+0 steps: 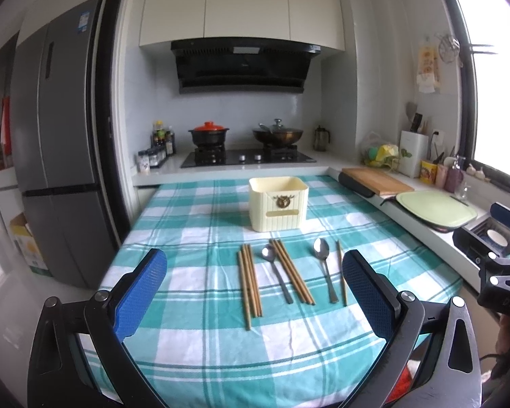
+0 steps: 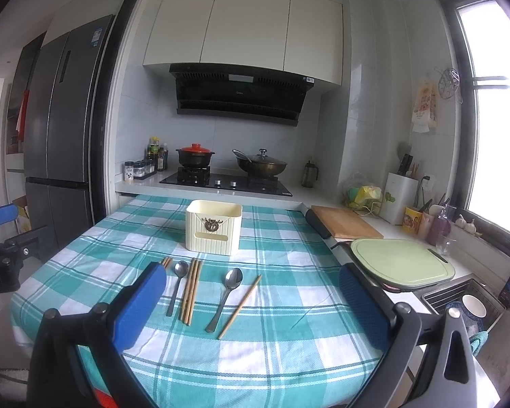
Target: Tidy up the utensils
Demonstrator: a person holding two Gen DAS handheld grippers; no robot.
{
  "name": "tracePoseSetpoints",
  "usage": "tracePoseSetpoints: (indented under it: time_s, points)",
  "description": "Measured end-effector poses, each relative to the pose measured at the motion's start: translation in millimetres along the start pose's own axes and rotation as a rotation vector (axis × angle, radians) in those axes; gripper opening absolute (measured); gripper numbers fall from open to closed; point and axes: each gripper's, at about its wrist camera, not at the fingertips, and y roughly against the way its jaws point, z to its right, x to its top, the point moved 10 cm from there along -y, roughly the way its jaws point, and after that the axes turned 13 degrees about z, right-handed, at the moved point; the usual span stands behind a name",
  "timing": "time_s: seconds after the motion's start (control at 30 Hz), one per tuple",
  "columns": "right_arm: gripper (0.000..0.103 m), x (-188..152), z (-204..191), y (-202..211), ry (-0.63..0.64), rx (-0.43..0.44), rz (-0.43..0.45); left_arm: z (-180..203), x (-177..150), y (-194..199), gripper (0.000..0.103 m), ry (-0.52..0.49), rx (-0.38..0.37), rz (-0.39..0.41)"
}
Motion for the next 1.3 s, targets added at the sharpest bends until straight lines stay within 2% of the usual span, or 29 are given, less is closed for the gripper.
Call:
tracePoseSetpoints:
  time_s: [1.3]
  points:
    - [0.103,-6.0,-1.2,-6.9,-0.010,0.004,-0.021,-0.3,-4.2,-4.0,0.103,0.011,-0.007,-0.011]
